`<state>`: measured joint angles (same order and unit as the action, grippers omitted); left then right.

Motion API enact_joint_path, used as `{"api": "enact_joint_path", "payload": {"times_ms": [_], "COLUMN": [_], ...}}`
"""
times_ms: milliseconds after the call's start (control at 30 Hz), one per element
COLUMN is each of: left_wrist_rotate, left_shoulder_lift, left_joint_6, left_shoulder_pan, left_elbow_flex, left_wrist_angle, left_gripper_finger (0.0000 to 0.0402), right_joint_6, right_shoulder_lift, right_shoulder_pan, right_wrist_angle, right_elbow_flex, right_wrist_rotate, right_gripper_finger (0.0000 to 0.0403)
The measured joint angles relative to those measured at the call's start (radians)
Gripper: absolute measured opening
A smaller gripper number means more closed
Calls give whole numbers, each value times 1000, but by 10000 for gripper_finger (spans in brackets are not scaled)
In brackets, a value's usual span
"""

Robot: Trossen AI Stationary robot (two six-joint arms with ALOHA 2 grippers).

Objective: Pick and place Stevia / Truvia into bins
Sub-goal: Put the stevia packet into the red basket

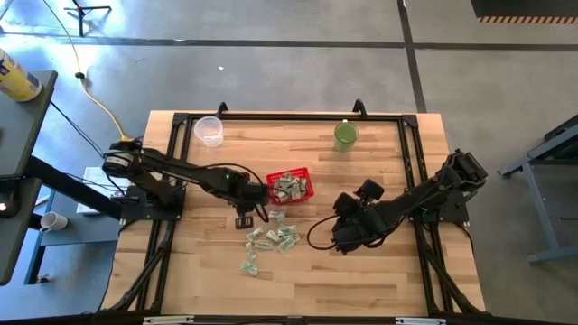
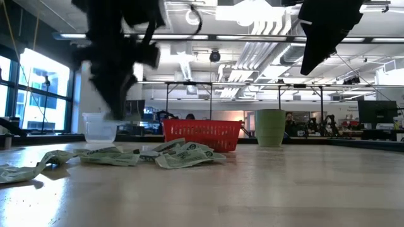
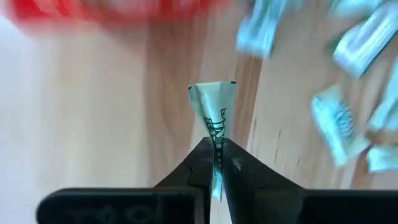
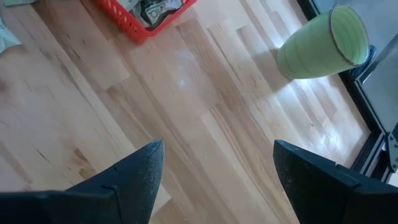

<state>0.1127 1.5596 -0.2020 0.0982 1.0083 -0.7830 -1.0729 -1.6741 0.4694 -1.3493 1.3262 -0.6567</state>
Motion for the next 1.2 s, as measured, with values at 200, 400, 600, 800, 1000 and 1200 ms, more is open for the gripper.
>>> {"api": "enact_joint_path", "payload": {"times_ms": [200,400,600,800,1000,1200], "left_wrist_rotate": [141,36,-55,-105,-90,-150], "left_shoulder_lift": [-32,39,146,126,79,61], "left_joint_6": [125,196,119,58,40,-7], "left_shoulder_pan": [-36,-170,-235,-177,-88,33], "left_elbow_flex": [157,183,182,197,247,218], "left_wrist_angle": [149,335,342,288,60,-56], "left_gripper_finger": [23,39,70,117,195,235], "right_joint_6": [0,6,-1,-11,3,273], "right_shoulder_lift": [0,0,0,0,0,0], "right_shoulder_pan": [-14,-25,-16,2,16,15], "right_wrist_angle": [-1,-1,2,-1,9,242], "right_elbow_flex": [0,0,0,0,0,0], "right_wrist_rotate": [-40,-40,-14,4,-13,104], "right_gripper_finger": [293,293,293,293,293,293]}}
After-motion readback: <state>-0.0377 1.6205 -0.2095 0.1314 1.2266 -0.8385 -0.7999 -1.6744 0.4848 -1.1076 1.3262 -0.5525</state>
